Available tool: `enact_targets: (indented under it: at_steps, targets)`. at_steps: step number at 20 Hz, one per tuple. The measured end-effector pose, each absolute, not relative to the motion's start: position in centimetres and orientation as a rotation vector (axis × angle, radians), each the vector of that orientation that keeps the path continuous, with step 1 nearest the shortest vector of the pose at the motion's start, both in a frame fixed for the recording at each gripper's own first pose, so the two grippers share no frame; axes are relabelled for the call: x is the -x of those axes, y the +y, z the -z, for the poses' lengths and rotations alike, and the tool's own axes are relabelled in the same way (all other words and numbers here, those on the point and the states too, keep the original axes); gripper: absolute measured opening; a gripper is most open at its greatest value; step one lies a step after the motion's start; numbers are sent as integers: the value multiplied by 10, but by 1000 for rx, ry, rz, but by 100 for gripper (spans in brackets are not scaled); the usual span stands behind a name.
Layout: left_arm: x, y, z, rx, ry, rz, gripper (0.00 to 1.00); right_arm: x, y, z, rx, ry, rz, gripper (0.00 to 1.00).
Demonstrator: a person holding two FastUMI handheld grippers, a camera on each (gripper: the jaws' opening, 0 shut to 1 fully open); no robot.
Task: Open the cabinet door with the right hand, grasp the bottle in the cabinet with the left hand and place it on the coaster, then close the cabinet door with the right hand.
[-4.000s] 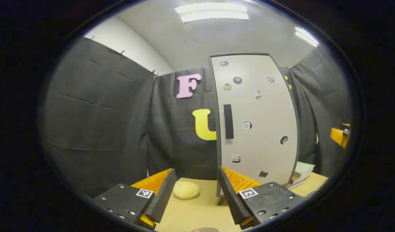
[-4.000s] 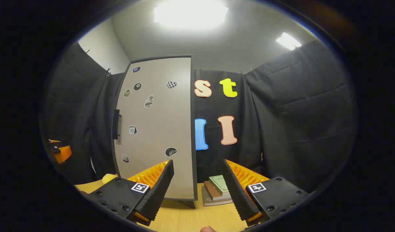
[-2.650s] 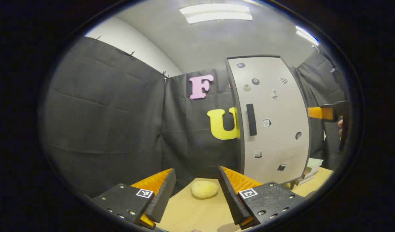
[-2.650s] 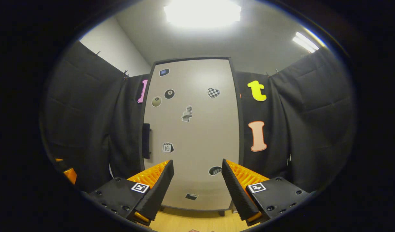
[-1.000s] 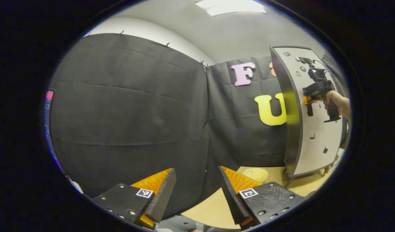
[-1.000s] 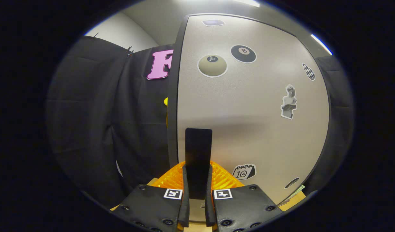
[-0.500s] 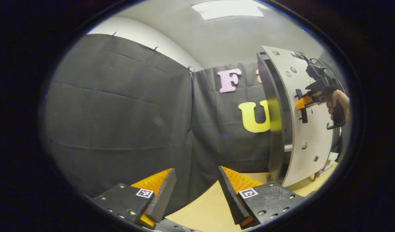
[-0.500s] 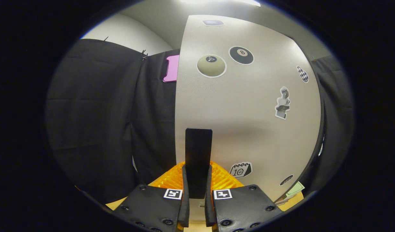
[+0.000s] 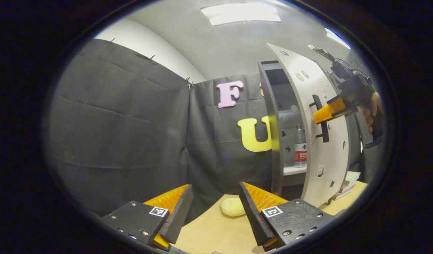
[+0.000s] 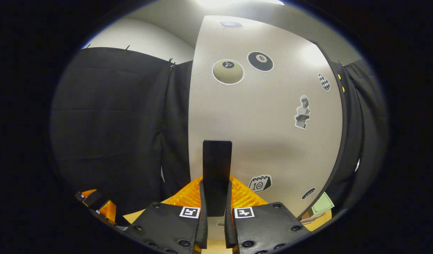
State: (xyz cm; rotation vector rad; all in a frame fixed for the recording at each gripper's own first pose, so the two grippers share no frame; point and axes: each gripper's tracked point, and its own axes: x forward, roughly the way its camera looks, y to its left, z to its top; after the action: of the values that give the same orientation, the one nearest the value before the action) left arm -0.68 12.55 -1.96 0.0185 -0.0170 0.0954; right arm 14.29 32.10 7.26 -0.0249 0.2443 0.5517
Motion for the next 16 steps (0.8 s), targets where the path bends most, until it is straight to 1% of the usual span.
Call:
enact_targets:
  at_steps: [10, 13, 16]
  targets:
    - [-10, 53, 11, 5, -25, -11, 79, -138, 308, -71, 20, 260, -652, 21]
    - [-13, 30, 13, 9, -19, 27, 81, -140, 306, -71, 15, 260, -669, 21]
    - [-16, 9, 14, 18, -11, 58, 80, -139, 303, -71, 19, 257, -675, 21]
